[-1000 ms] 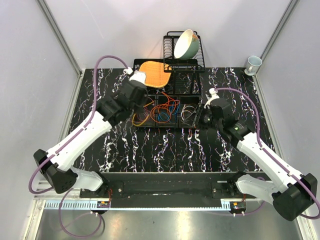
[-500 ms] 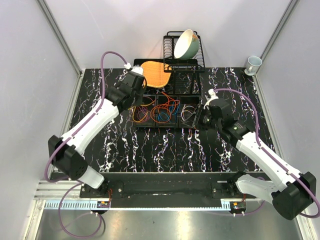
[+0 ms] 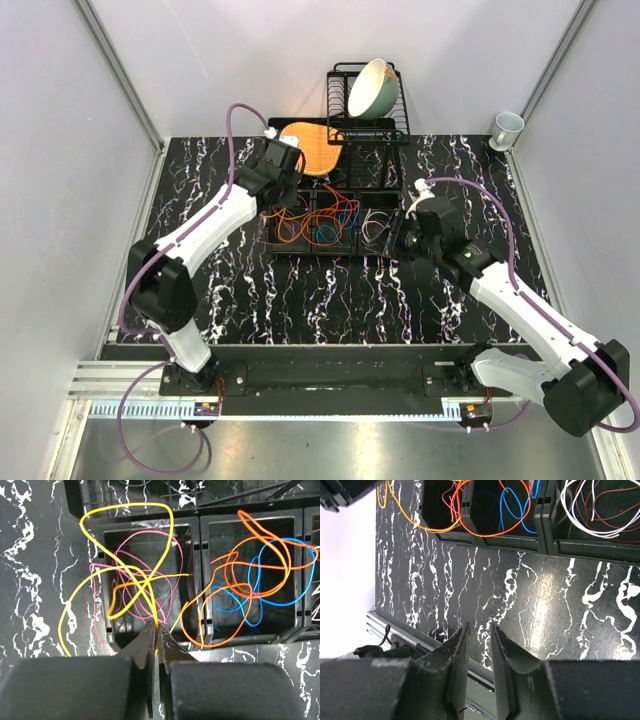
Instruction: Untangle the cables
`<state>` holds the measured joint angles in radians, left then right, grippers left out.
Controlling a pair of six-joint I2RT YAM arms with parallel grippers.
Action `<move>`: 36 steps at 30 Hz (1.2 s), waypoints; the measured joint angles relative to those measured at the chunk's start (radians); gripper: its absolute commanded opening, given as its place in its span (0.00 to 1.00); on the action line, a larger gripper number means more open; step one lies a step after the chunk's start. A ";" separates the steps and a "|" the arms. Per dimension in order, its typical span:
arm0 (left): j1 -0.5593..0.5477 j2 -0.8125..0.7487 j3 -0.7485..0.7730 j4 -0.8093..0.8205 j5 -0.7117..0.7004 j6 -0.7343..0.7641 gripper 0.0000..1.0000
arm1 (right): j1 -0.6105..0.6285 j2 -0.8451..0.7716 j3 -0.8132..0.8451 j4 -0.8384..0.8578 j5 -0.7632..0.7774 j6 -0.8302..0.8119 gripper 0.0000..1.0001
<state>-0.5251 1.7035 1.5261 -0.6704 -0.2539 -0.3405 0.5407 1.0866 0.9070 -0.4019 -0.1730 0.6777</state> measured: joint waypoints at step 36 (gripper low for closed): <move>-0.002 -0.101 -0.396 0.323 0.152 -0.169 0.00 | 0.000 0.026 -0.032 0.015 -0.004 0.006 0.29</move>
<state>-0.5270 1.6028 1.1305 -0.3477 -0.1017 -0.5098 0.5407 1.1130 0.8745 -0.3870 -0.1768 0.6842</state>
